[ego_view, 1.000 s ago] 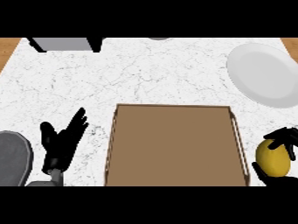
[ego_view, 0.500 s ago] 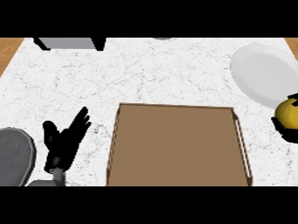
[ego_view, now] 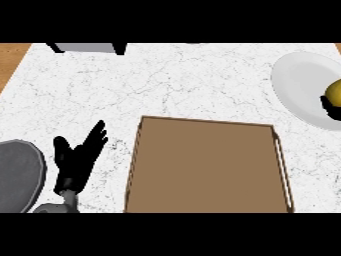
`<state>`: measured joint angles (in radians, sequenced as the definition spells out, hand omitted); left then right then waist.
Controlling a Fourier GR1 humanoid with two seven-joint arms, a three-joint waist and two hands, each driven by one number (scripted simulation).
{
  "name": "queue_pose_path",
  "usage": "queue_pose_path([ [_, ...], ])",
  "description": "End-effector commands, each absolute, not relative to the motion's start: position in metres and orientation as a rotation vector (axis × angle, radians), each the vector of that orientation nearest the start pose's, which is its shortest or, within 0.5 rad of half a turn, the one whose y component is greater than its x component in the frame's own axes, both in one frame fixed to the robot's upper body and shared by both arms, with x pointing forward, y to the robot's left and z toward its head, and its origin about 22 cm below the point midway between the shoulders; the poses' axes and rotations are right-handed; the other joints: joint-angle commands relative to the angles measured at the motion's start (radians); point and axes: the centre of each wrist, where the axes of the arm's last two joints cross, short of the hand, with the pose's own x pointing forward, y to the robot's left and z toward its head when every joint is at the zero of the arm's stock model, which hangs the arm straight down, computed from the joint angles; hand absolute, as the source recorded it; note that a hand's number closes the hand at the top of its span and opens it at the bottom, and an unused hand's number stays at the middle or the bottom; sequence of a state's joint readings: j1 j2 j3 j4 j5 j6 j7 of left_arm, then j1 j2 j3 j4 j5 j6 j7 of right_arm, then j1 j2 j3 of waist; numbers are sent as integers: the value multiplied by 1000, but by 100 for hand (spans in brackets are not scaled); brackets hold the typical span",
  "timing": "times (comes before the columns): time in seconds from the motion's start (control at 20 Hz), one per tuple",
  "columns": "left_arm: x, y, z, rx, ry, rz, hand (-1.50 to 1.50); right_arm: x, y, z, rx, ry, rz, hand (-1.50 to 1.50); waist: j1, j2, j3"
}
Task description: Pick the lemon from the tray and place it in the plate
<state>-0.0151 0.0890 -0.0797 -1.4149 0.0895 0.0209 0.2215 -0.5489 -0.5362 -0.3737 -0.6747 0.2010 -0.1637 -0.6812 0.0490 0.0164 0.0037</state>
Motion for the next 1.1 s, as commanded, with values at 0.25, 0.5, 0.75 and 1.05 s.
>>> queue_pose_path([
  [0.25, 245, 227, -34, -38, -1223, -84, 0, 364, -447, 57, -866, -1898, 200, 150, 35, 18, 3],
  [0.5, 253, 217, -23, -62, -1244, -107, 0, 350, -464, 50, -929, -1552, 476, -150, 69, 31, 2],
  [0.75, 254, 211, -17, -73, -1250, -130, 0, 359, -454, 49, -770, -1561, 494, -150, 79, 33, 8],
  [1.05, 249, 212, -27, -77, -1229, -101, 0, 369, -438, 44, -571, -1749, 325, -150, 61, 30, 9],
])
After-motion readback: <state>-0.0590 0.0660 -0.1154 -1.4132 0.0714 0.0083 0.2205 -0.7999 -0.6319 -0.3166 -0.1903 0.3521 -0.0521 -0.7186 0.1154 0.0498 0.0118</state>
